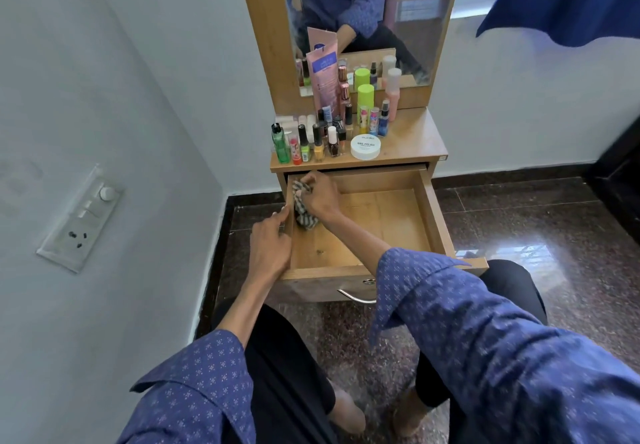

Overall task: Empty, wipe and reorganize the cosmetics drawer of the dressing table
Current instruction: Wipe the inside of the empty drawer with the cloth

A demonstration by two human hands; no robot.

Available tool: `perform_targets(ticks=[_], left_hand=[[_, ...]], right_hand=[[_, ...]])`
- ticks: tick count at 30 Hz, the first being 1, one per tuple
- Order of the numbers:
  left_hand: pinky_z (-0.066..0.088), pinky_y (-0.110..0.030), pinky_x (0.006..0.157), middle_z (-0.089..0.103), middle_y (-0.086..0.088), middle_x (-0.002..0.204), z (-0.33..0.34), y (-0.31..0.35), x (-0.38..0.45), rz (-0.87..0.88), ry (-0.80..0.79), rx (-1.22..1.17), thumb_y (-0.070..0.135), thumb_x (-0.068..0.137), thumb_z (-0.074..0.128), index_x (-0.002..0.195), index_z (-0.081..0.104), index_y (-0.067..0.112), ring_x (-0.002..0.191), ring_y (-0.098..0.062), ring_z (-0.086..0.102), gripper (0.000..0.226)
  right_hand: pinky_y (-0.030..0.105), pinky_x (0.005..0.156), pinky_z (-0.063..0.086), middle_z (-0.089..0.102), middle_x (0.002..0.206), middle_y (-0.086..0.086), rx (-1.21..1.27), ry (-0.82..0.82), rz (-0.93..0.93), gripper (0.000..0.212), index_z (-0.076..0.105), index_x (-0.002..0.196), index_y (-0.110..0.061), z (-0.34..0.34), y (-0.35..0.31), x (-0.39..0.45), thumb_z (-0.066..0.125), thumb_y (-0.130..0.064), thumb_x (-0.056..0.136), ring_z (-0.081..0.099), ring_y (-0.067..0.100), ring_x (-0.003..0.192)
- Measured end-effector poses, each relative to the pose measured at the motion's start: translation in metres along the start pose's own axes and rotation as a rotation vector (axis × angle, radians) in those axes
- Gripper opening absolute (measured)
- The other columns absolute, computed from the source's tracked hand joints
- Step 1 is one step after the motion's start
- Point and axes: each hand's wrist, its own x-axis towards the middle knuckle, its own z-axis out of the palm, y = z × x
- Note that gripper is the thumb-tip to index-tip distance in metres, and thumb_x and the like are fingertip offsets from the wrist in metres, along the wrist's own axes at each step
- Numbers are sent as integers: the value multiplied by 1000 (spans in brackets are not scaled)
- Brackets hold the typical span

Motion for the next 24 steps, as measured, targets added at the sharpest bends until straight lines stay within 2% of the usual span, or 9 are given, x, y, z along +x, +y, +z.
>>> perform_targets(ticks=[3,5,6,9,13,17,18,21,24], left_hand=[[43,-43,119,62,-7,145,-1,1,0,-61,13,-107,3,99,50,159,43,12,135,-26,59,61],[38,-48,122,64,-1,145,-1,3,-1,-94,42,-156,10,101,53,162,35,13,139,-25,55,64],[35,-47,123,64,0,144,0,3,-2,-103,58,-164,7,100,52,163,34,13,141,-23,53,65],[28,-29,122,60,-1,149,0,8,-5,-151,125,-200,-6,98,43,163,35,13,135,-7,52,68],[31,-35,121,57,-6,152,0,6,-3,-214,163,-298,3,103,37,161,37,14,143,-22,49,59],[35,-27,102,61,-9,145,-1,7,-3,-210,199,-335,14,109,36,158,42,13,123,-16,56,50],[35,-27,102,60,-10,145,-2,8,-4,-215,198,-339,19,110,36,158,42,14,122,-15,55,48],[32,-37,117,50,-13,157,-3,8,-4,-221,169,-337,31,113,33,159,41,16,143,-27,47,49],[34,-43,119,51,-14,155,-2,7,-3,-218,183,-322,37,113,31,158,42,16,143,-31,47,50]], right_hand=[[33,98,47,70,119,3,-58,-35,-103,20,65,115,-15,1,5,-12,67,-9,96,59,20,116],[36,95,50,70,118,2,-97,-131,-178,20,62,113,-20,-7,8,-31,69,-14,95,62,23,115],[35,91,51,70,117,2,-133,-198,-201,20,62,113,-20,-13,9,-42,70,-16,95,64,24,113],[32,85,53,72,119,8,-237,-422,-245,27,64,120,-15,-31,10,-81,73,-18,95,68,25,107],[28,84,46,71,122,8,-391,-560,-361,32,68,126,-15,-45,3,-109,74,-18,94,65,26,109],[35,95,52,69,122,9,-483,-544,-412,34,72,125,-14,-45,-7,-100,76,-12,91,64,29,114],[39,96,53,68,123,9,-504,-517,-412,35,71,126,-16,-42,-7,-98,75,-11,91,64,30,115],[45,100,55,65,128,10,-553,-351,-432,39,68,131,-23,-33,-14,-86,65,-6,97,61,30,120],[45,95,56,64,127,9,-580,-152,-468,29,72,124,-20,-24,-22,-61,64,-9,98,61,31,119]])
